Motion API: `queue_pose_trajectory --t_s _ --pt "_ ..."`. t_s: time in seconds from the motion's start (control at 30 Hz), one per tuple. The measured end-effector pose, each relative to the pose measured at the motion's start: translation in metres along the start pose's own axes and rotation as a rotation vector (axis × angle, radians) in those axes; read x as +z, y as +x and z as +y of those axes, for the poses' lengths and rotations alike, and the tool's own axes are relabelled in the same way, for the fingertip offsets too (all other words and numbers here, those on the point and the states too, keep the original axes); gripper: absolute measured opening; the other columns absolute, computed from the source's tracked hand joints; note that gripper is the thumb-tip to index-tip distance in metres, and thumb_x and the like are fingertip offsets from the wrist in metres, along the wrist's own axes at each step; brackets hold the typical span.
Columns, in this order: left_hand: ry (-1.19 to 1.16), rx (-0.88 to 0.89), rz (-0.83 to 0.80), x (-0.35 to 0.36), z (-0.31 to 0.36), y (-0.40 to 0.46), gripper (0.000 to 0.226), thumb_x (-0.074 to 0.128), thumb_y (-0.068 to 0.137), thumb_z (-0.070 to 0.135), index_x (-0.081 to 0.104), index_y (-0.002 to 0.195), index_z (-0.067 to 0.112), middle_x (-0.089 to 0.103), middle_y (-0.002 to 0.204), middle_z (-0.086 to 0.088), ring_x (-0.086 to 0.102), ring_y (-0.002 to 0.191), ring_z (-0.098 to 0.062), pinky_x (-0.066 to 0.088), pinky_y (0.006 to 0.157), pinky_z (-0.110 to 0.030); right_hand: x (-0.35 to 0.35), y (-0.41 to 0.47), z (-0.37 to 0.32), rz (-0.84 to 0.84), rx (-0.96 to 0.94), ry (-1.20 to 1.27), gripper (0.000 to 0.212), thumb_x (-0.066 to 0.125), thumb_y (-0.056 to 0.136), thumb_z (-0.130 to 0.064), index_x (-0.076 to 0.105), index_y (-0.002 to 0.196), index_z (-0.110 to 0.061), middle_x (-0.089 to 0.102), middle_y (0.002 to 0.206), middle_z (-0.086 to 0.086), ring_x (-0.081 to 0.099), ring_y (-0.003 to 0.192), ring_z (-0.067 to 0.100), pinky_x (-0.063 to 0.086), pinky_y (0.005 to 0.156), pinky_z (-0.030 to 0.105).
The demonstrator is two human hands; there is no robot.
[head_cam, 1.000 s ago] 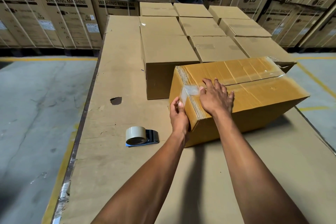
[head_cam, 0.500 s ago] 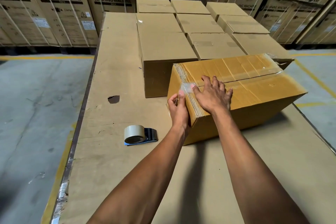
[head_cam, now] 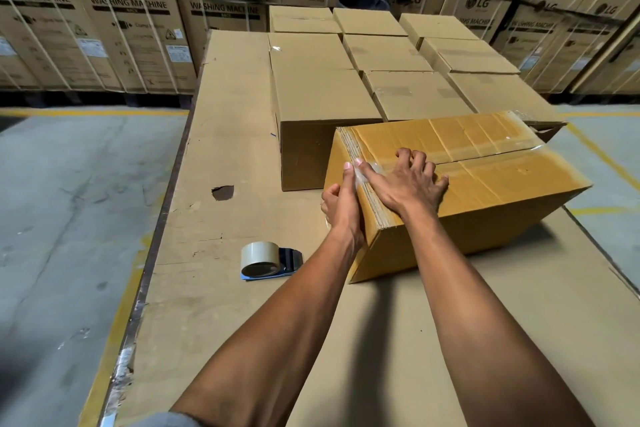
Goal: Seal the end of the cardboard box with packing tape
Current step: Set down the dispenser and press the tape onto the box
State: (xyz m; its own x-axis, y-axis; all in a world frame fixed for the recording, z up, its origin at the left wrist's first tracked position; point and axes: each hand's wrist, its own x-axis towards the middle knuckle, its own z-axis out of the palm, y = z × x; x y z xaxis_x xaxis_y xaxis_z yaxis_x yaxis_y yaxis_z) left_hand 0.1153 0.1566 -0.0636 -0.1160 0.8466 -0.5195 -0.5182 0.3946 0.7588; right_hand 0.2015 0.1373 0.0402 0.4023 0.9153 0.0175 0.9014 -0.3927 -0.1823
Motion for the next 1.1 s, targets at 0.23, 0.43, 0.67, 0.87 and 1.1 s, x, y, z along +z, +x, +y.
queue_pose_trajectory --t_s 0.23,0.43,0.67,0.87,1.1 --pt "-0.092 -0.042 -0.001 -0.009 -0.008 0.012 0.046 0.081 0.082 0.071 0.068 0.113 0.039 0.076 0.134 -0.010 0.077 0.123 -0.034 0.064 0.108 -0.060 0.010 0.014 -0.007 0.021 0.031 0.029 0.058 0.035 0.099 -0.068 0.038 0.148 -0.038 0.039 0.155 0.012 0.038 0.143 0.037 0.025 0.115 0.067" --pt "-0.046 -0.063 0.055 -0.023 -0.007 0.005 0.005 0.070 0.114 0.029 0.073 0.111 0.031 0.077 0.135 -0.012 0.074 0.127 -0.035 0.062 0.114 -0.055 0.012 0.013 -0.008 0.065 0.051 0.054 0.041 0.045 0.106 -0.047 0.041 0.146 -0.040 0.040 0.154 0.011 0.039 0.143 0.036 0.025 0.116 0.069" --pt "-0.093 -0.075 -0.027 -0.015 -0.019 0.002 0.092 0.085 0.065 0.096 0.069 0.129 0.031 0.073 0.141 -0.012 0.076 0.126 -0.035 0.063 0.110 -0.060 0.009 0.011 -0.003 0.055 0.051 0.054 0.085 0.029 0.090 -0.086 0.042 0.150 -0.027 0.040 0.157 0.011 0.038 0.145 0.038 0.023 0.117 0.067" --pt "-0.053 0.000 -0.019 -0.024 -0.027 0.002 0.010 0.069 0.111 0.044 0.070 0.117 0.036 0.074 0.137 -0.007 0.073 0.128 -0.031 0.059 0.117 -0.058 0.014 0.011 -0.002 0.065 0.019 0.073 0.045 0.044 0.105 -0.053 0.040 0.147 -0.037 0.040 0.157 0.010 0.038 0.145 0.037 0.024 0.118 0.069" --pt "-0.105 -0.017 -0.157 -0.018 -0.024 -0.005 0.096 0.084 0.066 0.097 0.063 0.136 0.036 0.065 0.149 -0.012 0.073 0.132 -0.033 0.060 0.114 -0.060 0.000 0.010 0.008 -0.102 -0.033 0.075 0.106 0.024 0.085 -0.094 0.025 0.164 -0.023 0.023 0.171 0.010 0.023 0.157 0.040 0.012 0.125 0.065"
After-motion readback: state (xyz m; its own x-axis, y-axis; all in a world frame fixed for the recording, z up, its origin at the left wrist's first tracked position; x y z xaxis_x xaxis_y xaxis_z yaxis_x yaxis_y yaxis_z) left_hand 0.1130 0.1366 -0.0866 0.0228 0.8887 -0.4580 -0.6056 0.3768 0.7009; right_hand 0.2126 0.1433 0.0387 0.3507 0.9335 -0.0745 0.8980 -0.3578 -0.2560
